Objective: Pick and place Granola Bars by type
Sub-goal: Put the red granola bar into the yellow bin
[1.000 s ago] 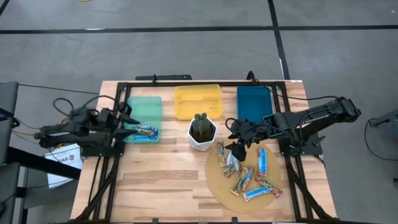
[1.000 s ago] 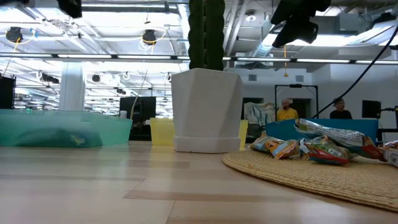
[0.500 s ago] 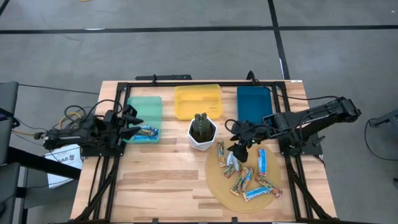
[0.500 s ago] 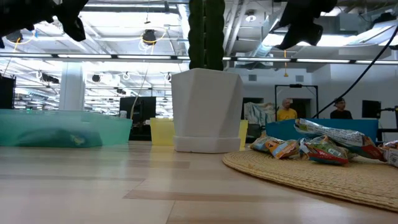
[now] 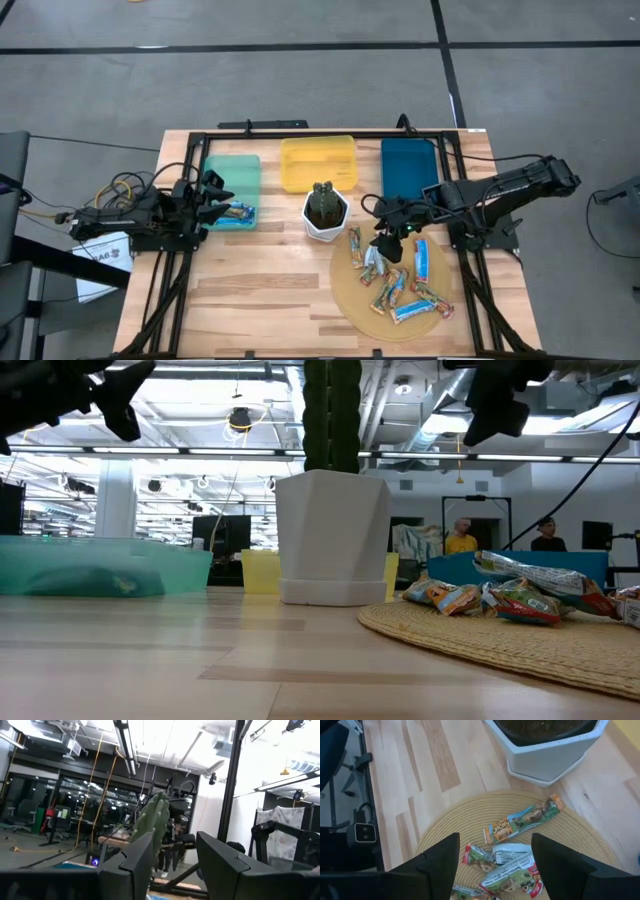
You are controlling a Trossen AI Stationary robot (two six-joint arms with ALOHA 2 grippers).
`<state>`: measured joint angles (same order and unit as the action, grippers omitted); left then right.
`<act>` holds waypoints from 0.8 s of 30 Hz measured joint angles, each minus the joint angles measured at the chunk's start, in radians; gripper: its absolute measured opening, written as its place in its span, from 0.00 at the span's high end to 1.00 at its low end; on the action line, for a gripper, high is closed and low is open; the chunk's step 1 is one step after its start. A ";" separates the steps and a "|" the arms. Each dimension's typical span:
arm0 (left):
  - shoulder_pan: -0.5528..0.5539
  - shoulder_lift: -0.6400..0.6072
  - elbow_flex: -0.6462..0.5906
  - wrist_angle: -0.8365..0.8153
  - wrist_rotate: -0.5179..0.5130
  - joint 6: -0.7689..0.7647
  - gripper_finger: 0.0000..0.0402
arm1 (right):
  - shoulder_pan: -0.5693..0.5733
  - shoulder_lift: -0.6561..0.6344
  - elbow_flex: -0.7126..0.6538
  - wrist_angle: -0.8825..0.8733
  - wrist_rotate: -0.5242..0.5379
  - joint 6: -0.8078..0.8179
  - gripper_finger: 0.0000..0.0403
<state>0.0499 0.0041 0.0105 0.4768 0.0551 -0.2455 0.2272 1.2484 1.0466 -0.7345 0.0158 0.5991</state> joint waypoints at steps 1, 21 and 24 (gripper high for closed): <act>0.000 0.000 0.000 0.002 0.002 0.005 0.64 | 0.000 0.000 0.000 0.000 -0.001 0.003 0.41; -0.072 0.000 -0.002 -0.231 -0.018 0.039 0.64 | -0.001 0.000 0.000 -0.051 -0.028 0.004 0.41; -0.077 0.000 -0.002 -0.269 -0.021 0.033 0.64 | -0.001 0.000 0.000 -0.051 -0.028 0.004 0.41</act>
<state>-0.0274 0.0040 0.0086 0.2080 0.0341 -0.2125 0.2264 1.2484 1.0466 -0.7853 -0.0120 0.6029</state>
